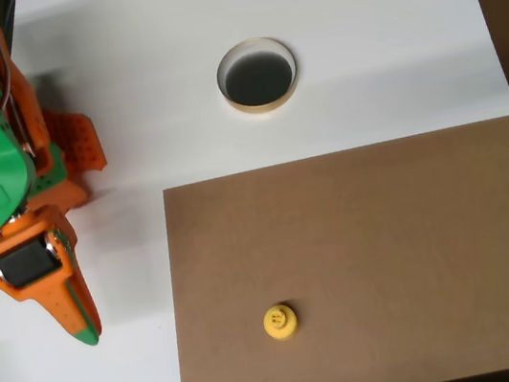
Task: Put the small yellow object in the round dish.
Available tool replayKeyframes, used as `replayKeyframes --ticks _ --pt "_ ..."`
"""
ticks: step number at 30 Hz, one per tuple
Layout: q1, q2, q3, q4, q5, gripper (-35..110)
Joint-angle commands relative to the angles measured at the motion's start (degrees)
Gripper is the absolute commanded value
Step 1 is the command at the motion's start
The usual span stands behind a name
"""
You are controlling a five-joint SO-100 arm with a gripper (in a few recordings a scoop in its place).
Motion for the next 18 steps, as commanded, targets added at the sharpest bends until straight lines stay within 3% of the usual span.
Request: replayKeyframes --ticks 1,13,18 --pt "5.71 1.41 0.79 -2.29 6.33 0" --pt "4.48 1.32 0.7 -2.2 3.69 1" --pt "3.34 1.23 -0.79 -0.97 2.11 12"
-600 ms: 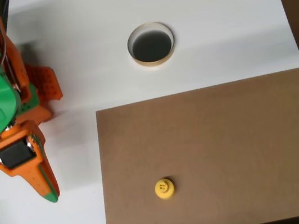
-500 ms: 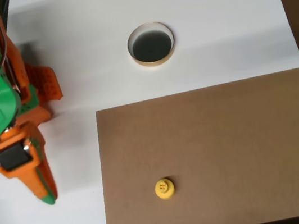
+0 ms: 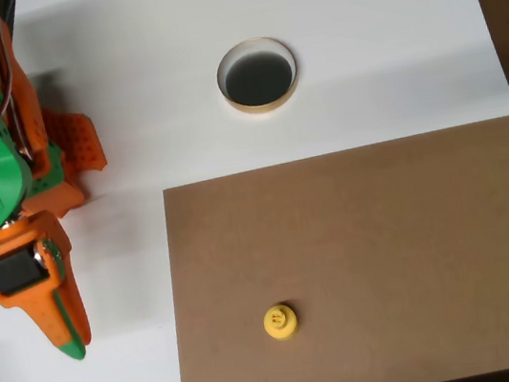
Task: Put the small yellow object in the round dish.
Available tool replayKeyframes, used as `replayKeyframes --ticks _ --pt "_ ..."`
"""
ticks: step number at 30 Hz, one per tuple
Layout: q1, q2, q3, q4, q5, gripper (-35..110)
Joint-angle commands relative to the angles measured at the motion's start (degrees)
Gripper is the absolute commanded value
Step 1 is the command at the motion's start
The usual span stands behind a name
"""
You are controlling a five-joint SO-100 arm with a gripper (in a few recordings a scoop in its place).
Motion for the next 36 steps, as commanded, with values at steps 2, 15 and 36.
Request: replayKeyframes --ticks 2,15,36 --pt "-1.32 1.14 -3.43 2.2 -0.26 13" --pt "-2.81 -13.54 -17.93 0.97 -0.35 19" --pt "-13.8 -46.14 -39.55 7.47 -13.54 29"
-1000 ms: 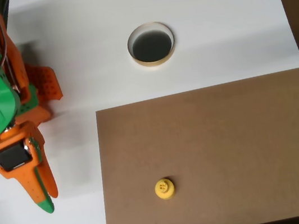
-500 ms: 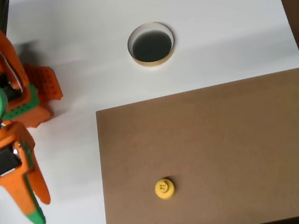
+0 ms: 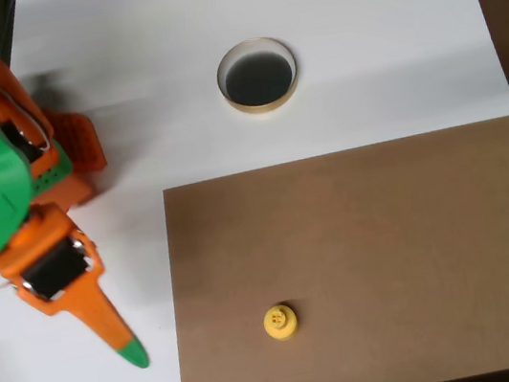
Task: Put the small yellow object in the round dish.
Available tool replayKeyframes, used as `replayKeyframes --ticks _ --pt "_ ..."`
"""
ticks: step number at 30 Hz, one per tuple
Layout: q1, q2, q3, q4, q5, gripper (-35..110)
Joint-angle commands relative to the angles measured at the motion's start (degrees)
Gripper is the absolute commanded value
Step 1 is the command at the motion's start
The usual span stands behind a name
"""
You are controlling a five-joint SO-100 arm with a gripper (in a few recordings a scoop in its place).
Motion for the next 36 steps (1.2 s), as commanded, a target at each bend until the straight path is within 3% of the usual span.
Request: replayKeyframes --ticks 1,23,36 --pt "-2.29 -6.24 -7.47 1.49 -0.26 29" --pt "-10.99 -47.11 -37.18 9.84 4.48 30" --pt "-21.01 -55.81 -45.44 12.3 5.54 30"
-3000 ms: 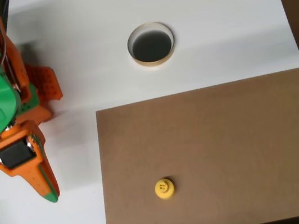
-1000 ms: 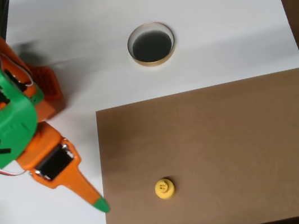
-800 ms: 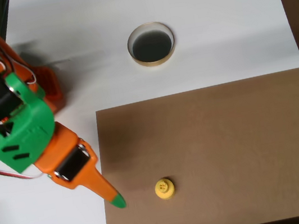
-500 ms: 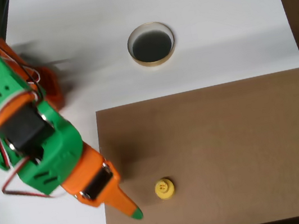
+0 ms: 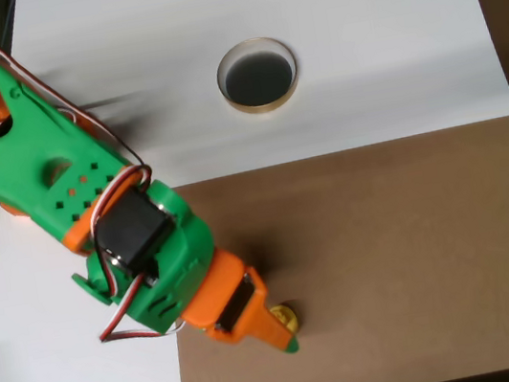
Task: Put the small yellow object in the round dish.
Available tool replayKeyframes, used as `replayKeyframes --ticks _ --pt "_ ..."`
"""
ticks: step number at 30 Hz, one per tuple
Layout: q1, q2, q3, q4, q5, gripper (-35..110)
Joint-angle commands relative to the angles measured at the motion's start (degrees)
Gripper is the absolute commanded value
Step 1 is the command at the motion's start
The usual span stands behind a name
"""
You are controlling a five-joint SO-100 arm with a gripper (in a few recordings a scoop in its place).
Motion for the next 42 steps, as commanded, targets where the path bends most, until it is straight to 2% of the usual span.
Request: replayKeyframes --ticks 1,17,38,42 --pt "-3.96 0.7 -4.39 0.53 0.0 30" --pt "-3.6 -8.88 -8.44 -2.37 -0.53 27" --pt "-3.08 -14.85 -15.12 -2.29 0.44 14" --pt "-2.99 -15.91 -16.0 -2.55 0.97 6"
